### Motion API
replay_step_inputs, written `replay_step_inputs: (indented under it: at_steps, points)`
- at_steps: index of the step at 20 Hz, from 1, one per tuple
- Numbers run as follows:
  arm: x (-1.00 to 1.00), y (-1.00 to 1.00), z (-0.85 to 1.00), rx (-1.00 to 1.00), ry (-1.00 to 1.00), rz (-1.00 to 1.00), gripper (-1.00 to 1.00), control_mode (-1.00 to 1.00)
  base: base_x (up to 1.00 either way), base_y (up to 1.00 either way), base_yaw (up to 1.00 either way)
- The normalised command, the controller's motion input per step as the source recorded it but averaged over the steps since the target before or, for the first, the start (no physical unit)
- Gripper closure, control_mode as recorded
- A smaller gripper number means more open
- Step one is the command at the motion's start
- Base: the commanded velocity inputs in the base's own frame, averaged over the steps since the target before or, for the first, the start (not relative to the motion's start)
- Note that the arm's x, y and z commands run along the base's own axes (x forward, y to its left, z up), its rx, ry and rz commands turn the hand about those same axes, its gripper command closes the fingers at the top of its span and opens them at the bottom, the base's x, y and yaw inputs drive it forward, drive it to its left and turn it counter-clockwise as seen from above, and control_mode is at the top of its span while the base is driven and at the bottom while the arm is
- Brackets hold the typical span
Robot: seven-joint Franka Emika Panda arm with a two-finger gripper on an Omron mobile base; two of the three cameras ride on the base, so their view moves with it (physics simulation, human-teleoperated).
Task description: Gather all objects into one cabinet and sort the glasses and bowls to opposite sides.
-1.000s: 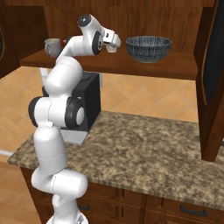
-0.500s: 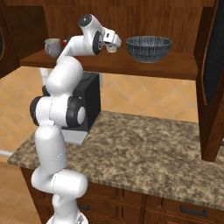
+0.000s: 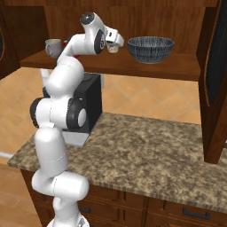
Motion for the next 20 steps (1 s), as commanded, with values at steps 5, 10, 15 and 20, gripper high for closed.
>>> replay_step_inputs:
  at_steps: [5, 10, 15, 20]
  points:
    - [-0.52, 0.1, 0.0, 0.02, 0.0, 0.09, 1.0, -1.0, 0.0, 0.0, 0.0]
    - [-0.46, 0.18, -0.06, 0.01, 0.0, 0.09, 1.0, -1.0, 0.0, 0.0, 0.0]
    - [-0.23, 0.16, -0.09, 0.02, 0.0, 0.09, 1.0, -1.0, 0.0, 0.0, 0.0]
    - [-0.01, 0.33, -0.01, 0.04, 0.0, 0.09, 1.0, -1.0, 0.0, 0.0, 0.0]
